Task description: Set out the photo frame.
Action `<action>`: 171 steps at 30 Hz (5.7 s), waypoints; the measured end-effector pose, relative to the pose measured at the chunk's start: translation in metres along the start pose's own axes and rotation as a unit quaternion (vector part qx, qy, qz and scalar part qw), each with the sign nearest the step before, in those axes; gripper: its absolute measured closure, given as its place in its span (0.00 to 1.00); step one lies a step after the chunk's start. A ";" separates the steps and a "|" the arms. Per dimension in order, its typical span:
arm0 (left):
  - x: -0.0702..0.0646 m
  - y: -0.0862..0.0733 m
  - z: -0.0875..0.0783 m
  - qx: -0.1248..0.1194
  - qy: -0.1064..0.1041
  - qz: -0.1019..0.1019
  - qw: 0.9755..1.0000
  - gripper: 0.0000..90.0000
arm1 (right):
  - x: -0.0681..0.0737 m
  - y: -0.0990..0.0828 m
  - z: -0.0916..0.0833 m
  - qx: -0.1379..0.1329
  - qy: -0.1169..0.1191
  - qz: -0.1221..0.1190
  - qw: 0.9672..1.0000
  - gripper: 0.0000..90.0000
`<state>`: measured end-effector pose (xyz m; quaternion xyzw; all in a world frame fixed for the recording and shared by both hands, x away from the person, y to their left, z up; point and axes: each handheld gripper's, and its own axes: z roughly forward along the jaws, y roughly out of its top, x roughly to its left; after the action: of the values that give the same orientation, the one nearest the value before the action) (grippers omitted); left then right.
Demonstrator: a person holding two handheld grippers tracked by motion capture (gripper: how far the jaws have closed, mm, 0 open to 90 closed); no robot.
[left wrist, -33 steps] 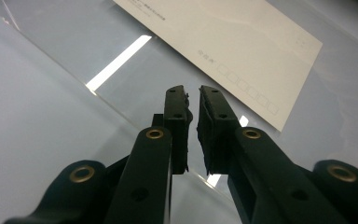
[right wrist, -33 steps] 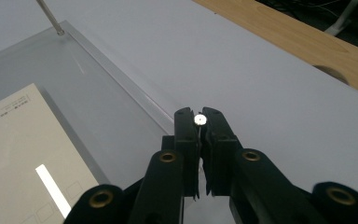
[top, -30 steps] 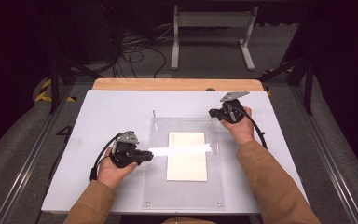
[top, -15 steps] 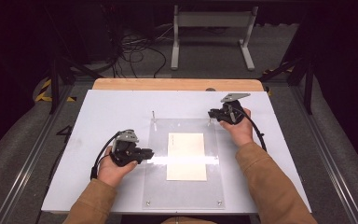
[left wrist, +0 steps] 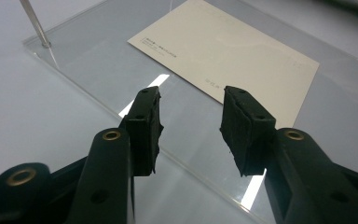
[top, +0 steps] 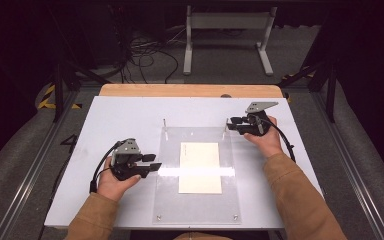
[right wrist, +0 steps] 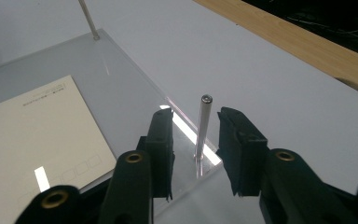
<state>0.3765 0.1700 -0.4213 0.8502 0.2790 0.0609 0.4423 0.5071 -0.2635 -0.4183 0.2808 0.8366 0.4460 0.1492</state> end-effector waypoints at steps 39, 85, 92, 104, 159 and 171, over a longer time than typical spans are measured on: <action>-0.008 -0.008 -0.005 -0.002 0.007 0.002 1.000 0.65 | -0.002 0.013 0.039 0.077 -0.037 0.069 0.994 0.94; -0.078 -0.013 -0.034 -0.009 -0.081 0.133 0.988 0.33 | -0.018 0.032 0.049 0.142 -0.041 0.211 0.966 0.94; -0.086 -0.014 -0.032 0.000 -0.071 0.151 0.986 0.22 | -0.018 0.031 0.049 0.142 -0.037 0.215 0.966 0.94; -0.101 -0.021 -0.020 0.041 -0.022 0.184 0.982 0.08 | -0.019 0.031 0.050 0.143 -0.038 0.222 0.964 0.93; -0.100 -0.014 -0.029 0.037 0.043 0.260 0.964 0.43 | -0.029 0.022 0.047 0.119 0.015 0.234 0.965 0.88; -0.095 -0.004 -0.037 0.010 0.031 0.243 0.969 0.45 | -0.012 0.014 -0.012 0.044 -0.035 0.170 0.984 0.61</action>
<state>0.2828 0.1485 -0.3880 0.8945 0.0778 0.1904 0.3969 0.5152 -0.2729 -0.4002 0.4405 0.7898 0.4177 0.0877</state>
